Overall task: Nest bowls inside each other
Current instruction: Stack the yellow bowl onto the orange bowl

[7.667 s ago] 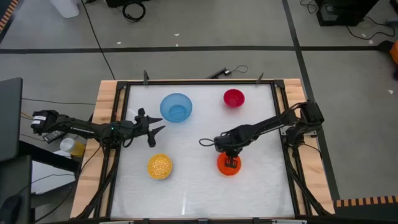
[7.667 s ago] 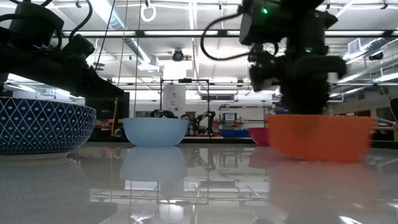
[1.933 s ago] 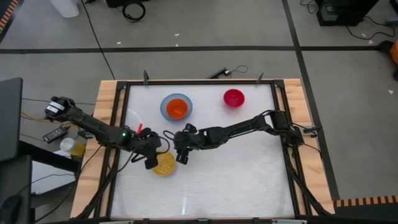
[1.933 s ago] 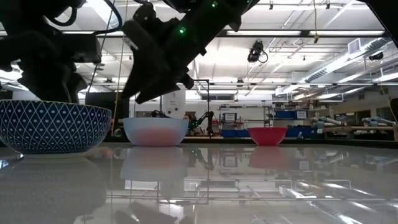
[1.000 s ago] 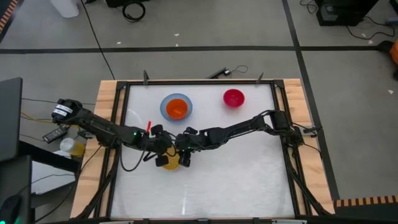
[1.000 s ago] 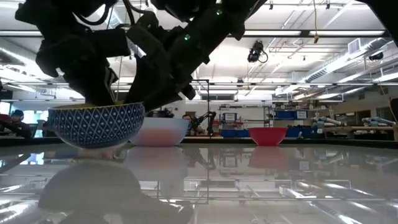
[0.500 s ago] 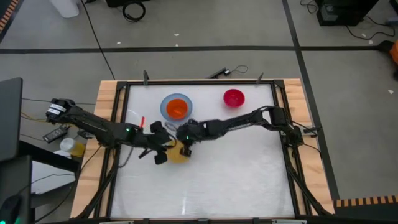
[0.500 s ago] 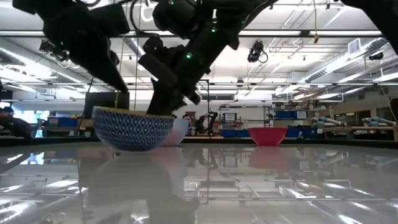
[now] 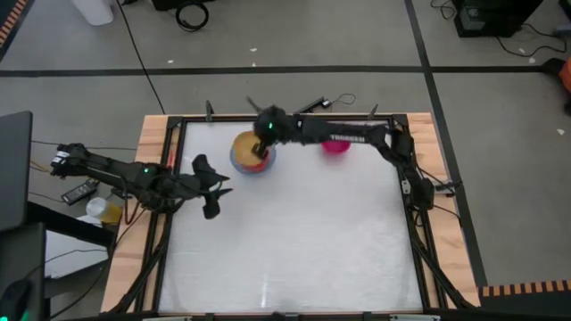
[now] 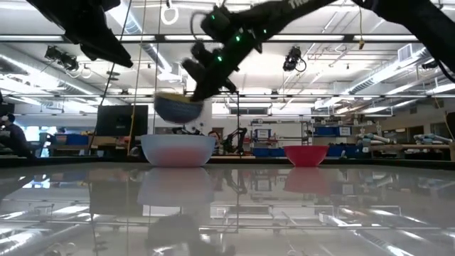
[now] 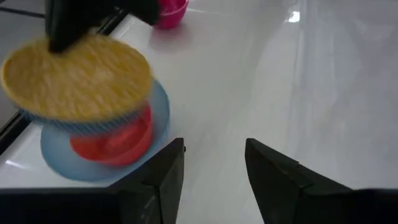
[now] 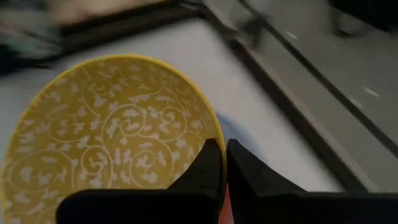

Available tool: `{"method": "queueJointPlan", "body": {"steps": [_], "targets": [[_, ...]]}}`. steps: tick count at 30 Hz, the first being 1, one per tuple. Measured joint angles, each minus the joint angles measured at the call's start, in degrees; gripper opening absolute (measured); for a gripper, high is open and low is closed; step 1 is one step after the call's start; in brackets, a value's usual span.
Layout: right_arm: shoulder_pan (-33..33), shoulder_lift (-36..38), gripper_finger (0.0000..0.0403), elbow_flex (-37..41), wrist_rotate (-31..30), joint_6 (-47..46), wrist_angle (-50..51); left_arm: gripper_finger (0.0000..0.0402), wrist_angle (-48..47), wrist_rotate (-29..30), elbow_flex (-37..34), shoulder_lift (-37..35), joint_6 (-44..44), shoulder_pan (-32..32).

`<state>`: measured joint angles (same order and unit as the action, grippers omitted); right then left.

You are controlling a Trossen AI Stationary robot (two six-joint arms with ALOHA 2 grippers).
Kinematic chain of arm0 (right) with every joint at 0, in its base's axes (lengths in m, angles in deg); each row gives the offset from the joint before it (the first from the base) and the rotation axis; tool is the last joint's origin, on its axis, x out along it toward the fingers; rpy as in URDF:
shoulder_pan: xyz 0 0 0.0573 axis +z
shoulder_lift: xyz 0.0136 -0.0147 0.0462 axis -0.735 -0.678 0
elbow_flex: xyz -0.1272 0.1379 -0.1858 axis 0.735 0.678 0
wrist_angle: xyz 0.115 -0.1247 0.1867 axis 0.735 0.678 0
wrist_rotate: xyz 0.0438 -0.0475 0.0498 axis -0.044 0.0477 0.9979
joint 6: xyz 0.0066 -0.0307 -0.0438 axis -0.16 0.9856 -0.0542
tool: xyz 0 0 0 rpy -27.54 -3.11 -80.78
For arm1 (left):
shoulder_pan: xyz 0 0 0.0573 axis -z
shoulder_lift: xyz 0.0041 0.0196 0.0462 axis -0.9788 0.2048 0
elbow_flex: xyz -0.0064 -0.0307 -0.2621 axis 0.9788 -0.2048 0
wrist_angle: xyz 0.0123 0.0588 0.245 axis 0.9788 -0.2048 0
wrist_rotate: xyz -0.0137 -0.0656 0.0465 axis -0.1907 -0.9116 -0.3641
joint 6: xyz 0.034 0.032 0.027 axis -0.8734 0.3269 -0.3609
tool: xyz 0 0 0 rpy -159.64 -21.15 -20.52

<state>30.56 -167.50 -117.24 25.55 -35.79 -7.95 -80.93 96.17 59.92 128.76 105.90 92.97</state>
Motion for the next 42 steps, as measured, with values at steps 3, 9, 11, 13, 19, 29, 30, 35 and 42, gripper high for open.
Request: {"method": "queueJointPlan", "body": {"steps": [3, 9, 11, 13, 19, 29, 30, 35, 42], "targets": [[-2.7, -1.2, 0.0015, 0.8, -0.3, -1.5, 0.2, 0.0173, -0.3, 1.0, -0.6, 0.1, 0.1, 0.0], [-4.1, -5.7, 0.0016, 2.9, 4.9, -3.6, -2.9, 0.0173, -0.2, 3.7, -2.2, 0.6, -0.2, -1.5], [-4.2, -6.4, 0.0019, 2.9, 5.0, -4.2, -4.4, 0.0173, 0.1, 4.0, -2.2, 1.2, -0.2, -2.3], [-4.4, -6.5, 0.0020, 2.9, 4.7, -4.3, -4.3, 0.0173, -0.3, 3.9, -2.3, 1.4, -0.2, -3.1], [-4.3, -6.3, 0.0041, 2.8, 4.0, -6.2, -2.8, 0.0173, 0.1, 3.9, -2.3, 3.1, -1.5, -5.4], [-4.4, -5.3, 0.0157, 2.7, 9.0, -8.4, 2.3, 0.0173, 0.9, 3.7, -2.2, 4.5, -1.3, -5.7], [-4.4, -4.4, 0.0167, 2.7, 8.7, -8.4, 3.1, 0.0173, 0.8, 3.7, -2.2, 4.5, -1.3, -5.7], [-4.5, 0.6, 0.0205, 2.7, 0.7, -5.7, 11.9, 0.0173, 0.5, 3.7, -2.2, 4.7, 0.0, -5.7], [-5.3, 4.0, 0.0221, 2.7, -0.4, -4.3, 13.1, 0.0173, 1.7, 4.0, -2.2, 9.4, 0.4, -5.8]]}}
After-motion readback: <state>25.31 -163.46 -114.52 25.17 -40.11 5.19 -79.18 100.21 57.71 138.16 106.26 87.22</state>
